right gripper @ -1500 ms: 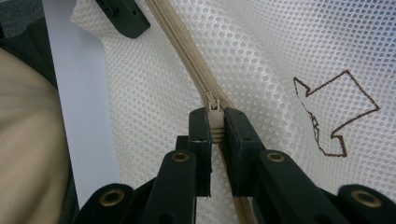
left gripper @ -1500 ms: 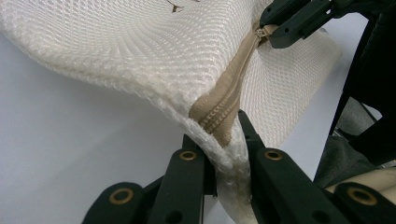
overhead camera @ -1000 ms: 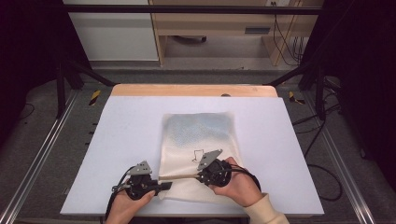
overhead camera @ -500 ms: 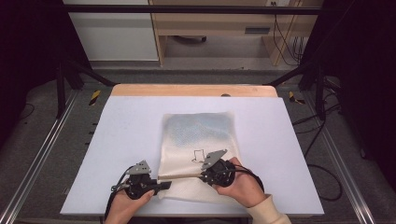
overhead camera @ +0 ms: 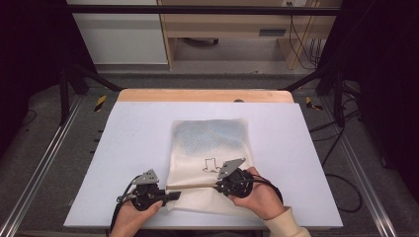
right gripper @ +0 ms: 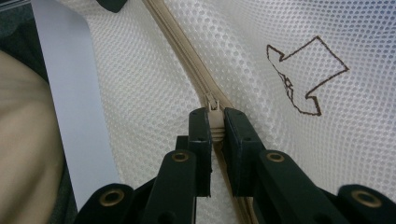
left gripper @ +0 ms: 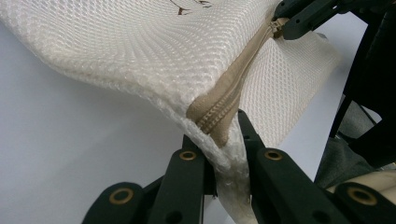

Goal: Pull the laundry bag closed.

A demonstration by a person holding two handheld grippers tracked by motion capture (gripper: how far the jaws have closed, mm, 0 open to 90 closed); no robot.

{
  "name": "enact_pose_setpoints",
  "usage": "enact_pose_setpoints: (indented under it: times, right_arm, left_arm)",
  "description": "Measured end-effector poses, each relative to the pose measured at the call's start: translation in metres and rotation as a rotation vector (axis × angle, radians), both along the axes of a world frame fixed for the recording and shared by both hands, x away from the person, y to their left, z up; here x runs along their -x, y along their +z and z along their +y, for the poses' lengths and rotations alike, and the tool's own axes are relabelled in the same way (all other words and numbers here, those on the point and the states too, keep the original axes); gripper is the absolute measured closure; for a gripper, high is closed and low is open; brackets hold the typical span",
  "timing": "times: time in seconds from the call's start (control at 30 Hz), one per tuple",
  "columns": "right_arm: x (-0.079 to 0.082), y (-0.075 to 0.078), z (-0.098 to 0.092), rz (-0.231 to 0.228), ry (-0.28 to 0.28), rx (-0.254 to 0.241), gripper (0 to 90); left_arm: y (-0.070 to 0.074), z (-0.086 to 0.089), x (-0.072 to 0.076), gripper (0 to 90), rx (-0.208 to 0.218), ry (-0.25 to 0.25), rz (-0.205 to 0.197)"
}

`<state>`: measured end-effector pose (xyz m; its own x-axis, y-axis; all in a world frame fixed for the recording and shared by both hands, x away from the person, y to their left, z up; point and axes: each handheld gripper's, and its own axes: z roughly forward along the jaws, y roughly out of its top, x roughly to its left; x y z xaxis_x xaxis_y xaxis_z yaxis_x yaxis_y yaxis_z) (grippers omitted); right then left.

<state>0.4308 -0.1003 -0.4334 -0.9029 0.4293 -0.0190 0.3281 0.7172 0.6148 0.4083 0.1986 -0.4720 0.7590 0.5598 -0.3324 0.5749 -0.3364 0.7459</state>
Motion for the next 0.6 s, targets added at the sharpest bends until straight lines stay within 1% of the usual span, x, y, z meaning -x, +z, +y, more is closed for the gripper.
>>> enact_pose_setpoints:
  times: [0.07, 0.13, 0.17, 0.43, 0.53, 0.6]
  right_arm:
    - [0.001, 0.000, -0.003, 0.001, -0.009, 0.000, 82.0]
    - [0.000, 0.000, -0.004, 0.002, -0.004, -0.002, 82.0]
    - [0.001, -0.001, -0.007, 0.003, -0.015, -0.002, 82.0]
    - [0.002, -0.001, -0.018, 0.006, -0.039, -0.013, 81.9]
    - [0.002, -0.001, -0.021, 0.005, -0.042, -0.011, 81.9]
    - [0.002, -0.001, -0.024, 0.007, -0.054, -0.009, 81.9]
  left_arm:
    - [0.000, 0.000, 0.000, 84.1, -0.001, 0.000, -0.001]
    - [0.000, 0.000, 0.000, 84.1, -0.001, 0.000, -0.001]
    - [0.000, 0.000, 0.000, 84.1, -0.001, 0.001, 0.000]
    - [0.001, 0.001, 0.000, 84.0, 0.000, 0.003, -0.002]
    - [0.000, 0.001, 0.000, 84.0, 0.000, 0.003, -0.001]
    - [0.000, 0.001, 0.000, 84.0, 0.000, 0.002, -0.001]
